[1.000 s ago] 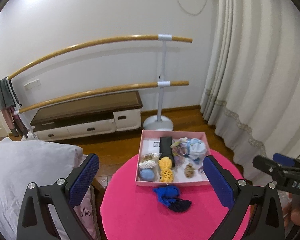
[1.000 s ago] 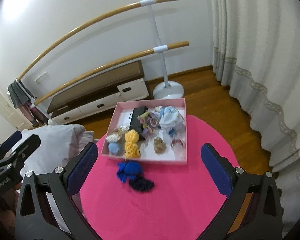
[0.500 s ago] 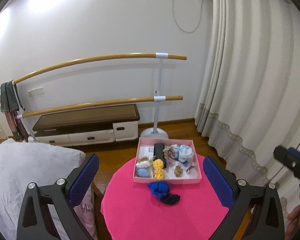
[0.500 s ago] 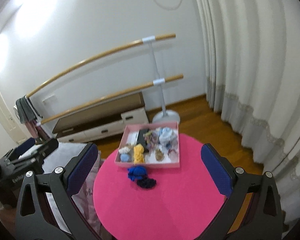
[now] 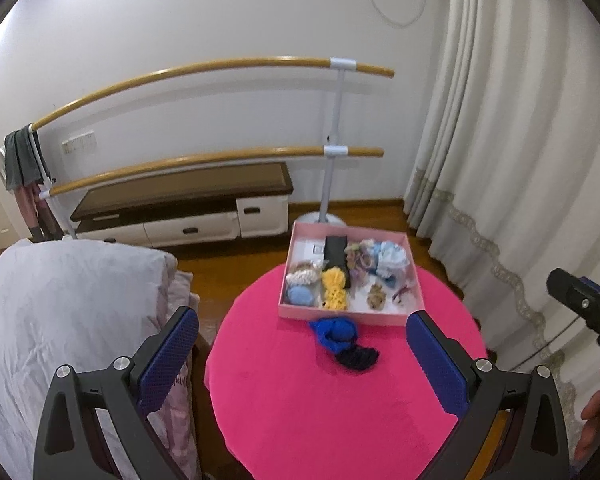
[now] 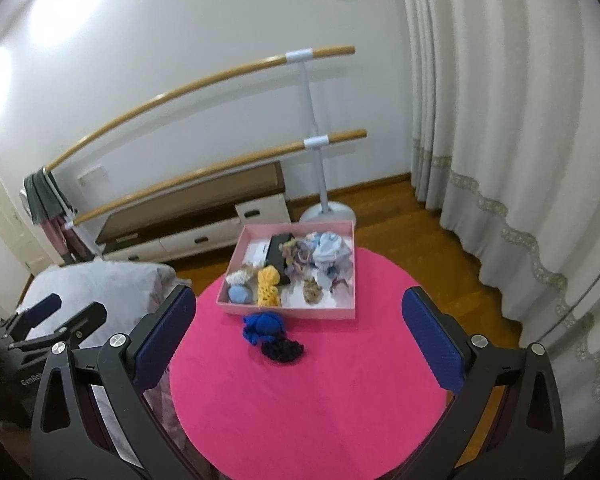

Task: Organize soft objects
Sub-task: 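Withdraw both tools and reach toward the blue knit toy and navy scrunchie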

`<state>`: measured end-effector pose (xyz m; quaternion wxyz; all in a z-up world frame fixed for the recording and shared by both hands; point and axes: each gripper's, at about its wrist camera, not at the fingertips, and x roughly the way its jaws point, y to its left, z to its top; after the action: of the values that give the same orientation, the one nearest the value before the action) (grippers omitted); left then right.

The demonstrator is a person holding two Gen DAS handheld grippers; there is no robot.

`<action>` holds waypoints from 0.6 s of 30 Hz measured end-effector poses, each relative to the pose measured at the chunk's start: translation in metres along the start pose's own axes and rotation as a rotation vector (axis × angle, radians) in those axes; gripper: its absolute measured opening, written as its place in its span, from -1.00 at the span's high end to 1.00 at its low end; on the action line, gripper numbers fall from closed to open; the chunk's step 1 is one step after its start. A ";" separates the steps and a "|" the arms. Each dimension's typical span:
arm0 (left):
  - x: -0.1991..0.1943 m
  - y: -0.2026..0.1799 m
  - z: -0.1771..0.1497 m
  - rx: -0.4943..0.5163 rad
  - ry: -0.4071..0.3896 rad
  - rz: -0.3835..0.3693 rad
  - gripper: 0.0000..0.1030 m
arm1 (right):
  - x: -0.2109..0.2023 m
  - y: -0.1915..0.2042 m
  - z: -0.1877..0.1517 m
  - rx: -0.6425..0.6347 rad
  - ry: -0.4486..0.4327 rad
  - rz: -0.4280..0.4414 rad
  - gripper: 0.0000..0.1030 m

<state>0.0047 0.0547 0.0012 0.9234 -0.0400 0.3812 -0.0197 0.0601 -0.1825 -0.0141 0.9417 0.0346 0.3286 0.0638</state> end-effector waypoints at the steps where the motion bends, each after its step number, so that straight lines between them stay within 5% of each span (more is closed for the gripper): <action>1: 0.008 -0.001 0.003 0.005 0.016 0.003 -1.00 | 0.006 0.000 -0.002 -0.004 0.013 0.000 -1.00; 18: 0.233 -0.007 0.015 0.081 0.310 0.003 -1.00 | 0.194 -0.005 -0.079 -0.082 0.372 0.009 -1.00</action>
<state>0.1803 0.0334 -0.1512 0.8545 0.0015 0.5179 -0.0394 0.1616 -0.1580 -0.1958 0.8649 -0.0148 0.4941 0.0867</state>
